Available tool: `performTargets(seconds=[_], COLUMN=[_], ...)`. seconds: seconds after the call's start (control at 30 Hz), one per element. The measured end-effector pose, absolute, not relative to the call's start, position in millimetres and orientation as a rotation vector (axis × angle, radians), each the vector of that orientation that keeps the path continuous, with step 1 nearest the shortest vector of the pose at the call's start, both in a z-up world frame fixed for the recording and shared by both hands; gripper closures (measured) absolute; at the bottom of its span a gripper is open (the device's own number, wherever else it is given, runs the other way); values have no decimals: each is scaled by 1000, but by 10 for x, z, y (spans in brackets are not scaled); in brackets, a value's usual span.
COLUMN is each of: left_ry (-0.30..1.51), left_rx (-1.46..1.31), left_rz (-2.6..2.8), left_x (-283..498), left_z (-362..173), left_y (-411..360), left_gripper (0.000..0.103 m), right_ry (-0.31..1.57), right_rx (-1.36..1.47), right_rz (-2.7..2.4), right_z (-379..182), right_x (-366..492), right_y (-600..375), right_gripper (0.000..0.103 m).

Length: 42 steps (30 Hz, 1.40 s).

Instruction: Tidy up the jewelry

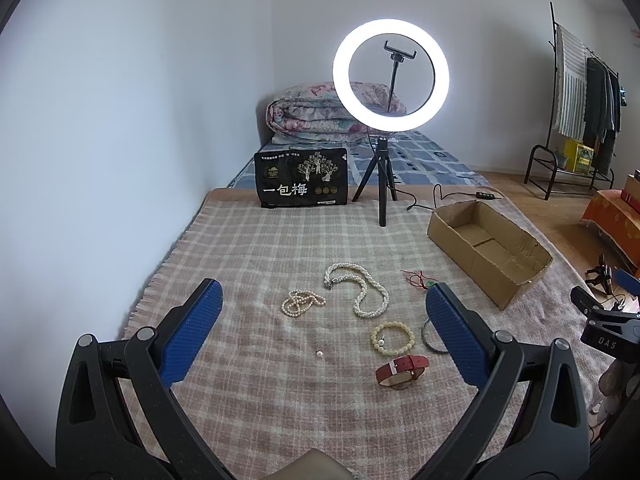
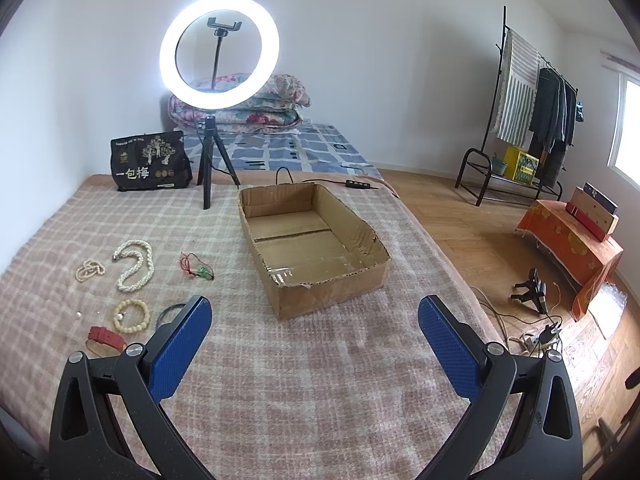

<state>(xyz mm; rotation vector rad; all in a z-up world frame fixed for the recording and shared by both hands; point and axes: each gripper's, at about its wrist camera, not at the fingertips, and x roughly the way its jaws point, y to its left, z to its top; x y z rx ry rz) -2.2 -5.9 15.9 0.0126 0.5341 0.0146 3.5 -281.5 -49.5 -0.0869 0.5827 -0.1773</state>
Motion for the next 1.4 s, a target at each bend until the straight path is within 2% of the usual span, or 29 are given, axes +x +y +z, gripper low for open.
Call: performTargets(seconds=[0.47,0.73,1.2,1.33,1.4], left_ry=[571,675,712,764,770], left_rx=[21,19,65,63,88], left_rz=[25,26,-11,-106,-131], left_x=[-20,98,168,211,209], left_z=[-14,-229,-327,-387,-433], left_y=[5,152,373,365,313], left_gripper=[0,0,0,0,1], right_ry=[640,731,826,876,903], right_rx=[-114,-119,-172,-138,-131], right_rz=[-151,-132,134,201,219], right_z=[-586,-663,-864,-976,-1022], right_x=[100,212,431,567,634], right_y=[-2751,-2736,-2473,-2504,-2493], right_gripper=[1,1,1,16,19])
